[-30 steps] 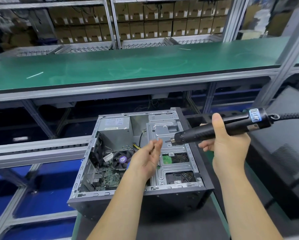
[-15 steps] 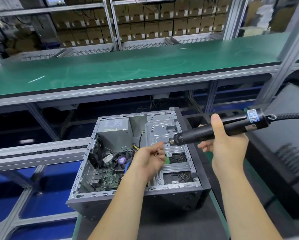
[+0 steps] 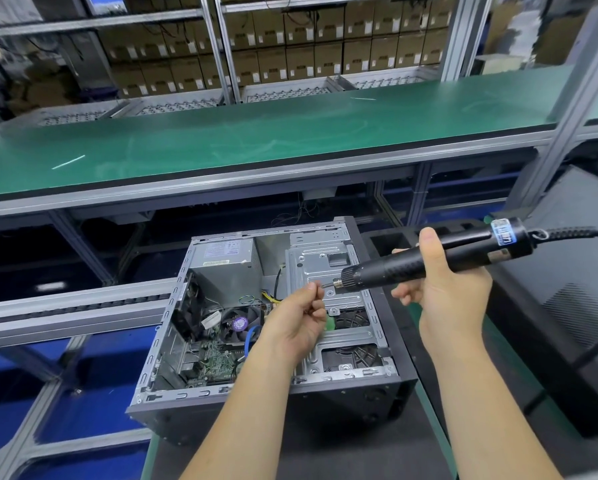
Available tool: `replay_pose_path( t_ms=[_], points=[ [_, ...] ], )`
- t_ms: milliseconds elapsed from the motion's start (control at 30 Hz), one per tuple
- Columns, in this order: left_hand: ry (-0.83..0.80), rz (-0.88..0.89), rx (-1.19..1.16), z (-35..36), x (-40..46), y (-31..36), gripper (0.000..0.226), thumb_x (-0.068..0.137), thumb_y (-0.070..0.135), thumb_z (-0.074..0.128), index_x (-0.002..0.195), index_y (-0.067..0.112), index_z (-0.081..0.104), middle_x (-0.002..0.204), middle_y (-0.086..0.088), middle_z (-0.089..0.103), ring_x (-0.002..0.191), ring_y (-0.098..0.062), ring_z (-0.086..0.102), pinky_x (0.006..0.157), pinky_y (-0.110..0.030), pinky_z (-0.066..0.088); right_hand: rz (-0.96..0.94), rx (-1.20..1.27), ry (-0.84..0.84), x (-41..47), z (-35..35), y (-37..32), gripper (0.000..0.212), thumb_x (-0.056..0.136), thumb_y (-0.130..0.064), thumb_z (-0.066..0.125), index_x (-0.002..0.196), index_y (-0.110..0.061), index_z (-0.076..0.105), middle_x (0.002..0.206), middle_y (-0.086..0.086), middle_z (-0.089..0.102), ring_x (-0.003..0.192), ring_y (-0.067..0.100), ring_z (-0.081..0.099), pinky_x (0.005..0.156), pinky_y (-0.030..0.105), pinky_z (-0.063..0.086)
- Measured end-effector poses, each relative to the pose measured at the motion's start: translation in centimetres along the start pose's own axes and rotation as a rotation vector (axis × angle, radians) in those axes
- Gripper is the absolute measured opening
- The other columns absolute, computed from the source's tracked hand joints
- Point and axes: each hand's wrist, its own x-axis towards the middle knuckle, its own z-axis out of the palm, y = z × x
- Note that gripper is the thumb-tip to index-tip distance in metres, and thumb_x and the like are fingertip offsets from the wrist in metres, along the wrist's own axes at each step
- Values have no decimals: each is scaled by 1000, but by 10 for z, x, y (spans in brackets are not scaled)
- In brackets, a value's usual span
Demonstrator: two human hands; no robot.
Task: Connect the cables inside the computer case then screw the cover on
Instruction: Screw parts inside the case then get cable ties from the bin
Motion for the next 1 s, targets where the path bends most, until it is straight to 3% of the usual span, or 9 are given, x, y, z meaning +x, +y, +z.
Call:
replay_pose_path(
  t_ms=[167,367,700,867,1000],
  points=[
    [-26,29,37,-3,2,0,17,100,2,49,103,-4,64,68,-6,62,48,-7,47,42,-15,38,-11,0,-3,2,-1,0,46,70,-55,79,79,-13,62,76,17,74,37,23,58,34,23,42],
    [-18,54,58,-4,-2,2,6,95,1,58,98,-4,60,68,-9,65,48,-8,49,40,-16,38,-9,9,-5,4,0,1,45,71,-53,79,79,-13,62,75,17,73,37,23,58,34,23,43],
    [-11,80,142,-5,-2,2,6,93,0,60,96,-4,62,67,-8,63,51,-8,47,42,-16,39,-7,-15,-15,5,-1,6,43,75,-50,79,80,-11,63,75,17,73,38,21,58,34,24,44],
    [4,101,188,-3,-2,3,5,94,1,61,94,-4,62,66,-7,62,50,-8,46,42,-15,39,-6,-20,-38,5,-1,8,47,68,-54,79,79,-11,62,74,16,73,38,23,59,34,25,44],
    [7,103,267,-2,-1,5,7,94,2,62,89,-3,63,66,-7,61,52,-8,46,42,-15,39,-18,-21,-69,5,-3,9,32,70,-52,78,69,-21,70,76,16,74,38,25,58,35,25,43]
  ],
)
